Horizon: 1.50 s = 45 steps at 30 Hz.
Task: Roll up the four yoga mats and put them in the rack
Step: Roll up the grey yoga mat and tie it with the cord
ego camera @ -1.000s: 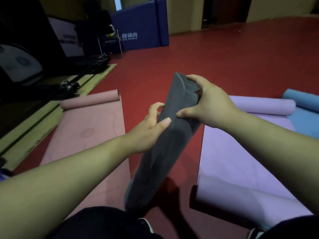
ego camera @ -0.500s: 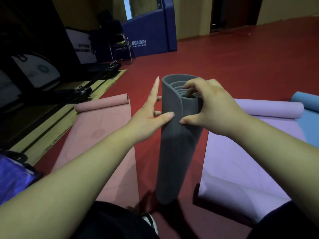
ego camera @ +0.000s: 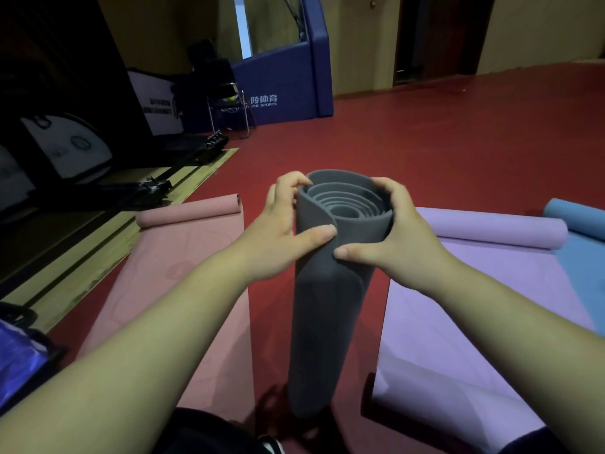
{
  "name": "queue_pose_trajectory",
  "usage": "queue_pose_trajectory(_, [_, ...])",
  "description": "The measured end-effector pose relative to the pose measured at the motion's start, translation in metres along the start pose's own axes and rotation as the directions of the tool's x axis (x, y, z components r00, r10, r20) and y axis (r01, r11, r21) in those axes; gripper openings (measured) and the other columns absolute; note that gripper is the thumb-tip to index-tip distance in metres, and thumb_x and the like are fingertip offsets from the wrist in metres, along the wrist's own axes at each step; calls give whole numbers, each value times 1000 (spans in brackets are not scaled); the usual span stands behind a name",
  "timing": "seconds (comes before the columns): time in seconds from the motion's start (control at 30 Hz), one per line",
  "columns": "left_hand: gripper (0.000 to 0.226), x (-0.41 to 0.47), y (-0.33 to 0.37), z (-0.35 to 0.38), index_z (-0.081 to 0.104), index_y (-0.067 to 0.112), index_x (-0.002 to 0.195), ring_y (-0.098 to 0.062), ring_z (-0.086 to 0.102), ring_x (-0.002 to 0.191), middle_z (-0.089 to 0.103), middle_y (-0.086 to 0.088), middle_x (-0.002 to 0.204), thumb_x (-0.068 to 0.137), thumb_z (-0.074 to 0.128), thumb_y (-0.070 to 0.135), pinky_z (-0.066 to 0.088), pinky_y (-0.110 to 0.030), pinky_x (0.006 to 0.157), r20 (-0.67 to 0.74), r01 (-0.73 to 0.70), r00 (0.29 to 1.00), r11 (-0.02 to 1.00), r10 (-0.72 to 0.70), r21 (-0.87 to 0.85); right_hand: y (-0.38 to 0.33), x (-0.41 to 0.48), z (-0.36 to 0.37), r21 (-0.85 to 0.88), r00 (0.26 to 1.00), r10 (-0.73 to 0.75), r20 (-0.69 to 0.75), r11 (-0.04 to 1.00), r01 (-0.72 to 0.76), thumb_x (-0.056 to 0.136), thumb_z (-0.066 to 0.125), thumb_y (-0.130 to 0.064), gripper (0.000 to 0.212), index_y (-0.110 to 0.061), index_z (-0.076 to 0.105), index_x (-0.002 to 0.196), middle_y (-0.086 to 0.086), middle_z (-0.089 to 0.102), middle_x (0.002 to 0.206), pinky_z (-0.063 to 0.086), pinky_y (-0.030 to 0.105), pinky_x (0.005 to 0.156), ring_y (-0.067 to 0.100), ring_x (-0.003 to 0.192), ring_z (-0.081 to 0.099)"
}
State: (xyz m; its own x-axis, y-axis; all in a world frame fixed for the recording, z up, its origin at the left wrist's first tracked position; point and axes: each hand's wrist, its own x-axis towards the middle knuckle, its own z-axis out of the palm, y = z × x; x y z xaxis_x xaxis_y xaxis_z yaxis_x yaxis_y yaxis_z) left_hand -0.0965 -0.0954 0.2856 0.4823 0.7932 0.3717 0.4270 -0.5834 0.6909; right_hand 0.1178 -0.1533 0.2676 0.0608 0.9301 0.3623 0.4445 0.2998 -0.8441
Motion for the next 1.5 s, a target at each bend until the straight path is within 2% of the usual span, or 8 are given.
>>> queue_pose_trajectory(0.17, [50,0,3,22,42,45,105,-37,55,119,55,-17,122,83,35,89,42,-62,104,-190,62,973,944,-129,-323,-8,2,13,205,998,1,58,979,-13,68,88,-29,87,-34,39,139,-31,59,121,46,17,97,-12,115,57])
queue_pose_trajectory(0.4, [33,9,2,20,62,44,107,-18,59,118,63,3,122,82,45,58,45,-51,106,-381,40,905,928,-191,-370,-10,13,36,335,997,72,2,940,-68,102,50,-41,15,-42,52,117,-22,63,116,42,10,91,-14,106,58])
queue_pose_trajectory(0.8, [49,-14,-33,48,50,30,132,-13,55,127,60,4,132,89,45,53,42,-46,110,-406,51,891,932,-205,-358,20,21,53,347,988,128,81,926,-148,78,55,-69,40,-62,52,117,-23,62,131,41,47,114,5,126,58])
queue_pose_trajectory(0.93, [44,-18,-32,43,52,38,129,-16,57,127,62,3,132,89,48,54,42,-49,111,-381,85,884,895,-271,-438,10,18,56,198,996,81,41,976,-88,88,45,-61,32,-57,51,118,-20,57,136,37,36,116,-2,127,51])
queue_pose_trajectory(1.07, [39,-27,-30,31,53,50,124,-17,55,131,60,1,138,85,50,55,39,-49,115,-277,126,915,860,-294,-495,-1,2,49,-41,994,-40,102,998,45,82,57,-61,38,-44,55,116,-6,27,157,14,-3,103,-9,146,11])
queue_pose_trajectory(1.2, [41,-34,-25,21,46,54,127,-7,55,128,57,10,138,86,46,58,39,-43,116,-159,182,945,861,-287,-475,-11,-11,41,-238,978,-101,183,960,144,59,89,-60,66,-47,55,114,-14,-8,166,14,-1,97,-17,143,0])
queue_pose_trajectory(1.37, [40,-46,-19,6,34,76,119,-11,45,138,45,9,151,80,36,75,33,-43,119,-8,271,956,888,-294,-372,-19,-19,52,-319,982,-148,116,931,178,53,90,-62,69,-42,56,110,-12,-10,168,27,16,103,-30,132,4])
queue_pose_trajectory(1.5, [50,-55,-15,-18,27,52,147,-12,52,132,49,8,147,99,36,62,39,-43,115,34,303,951,910,-307,-284,-29,-16,64,-359,979,-138,153,915,185,65,88,-56,60,-33,56,110,-4,-4,168,33,28,111,12,151,22])
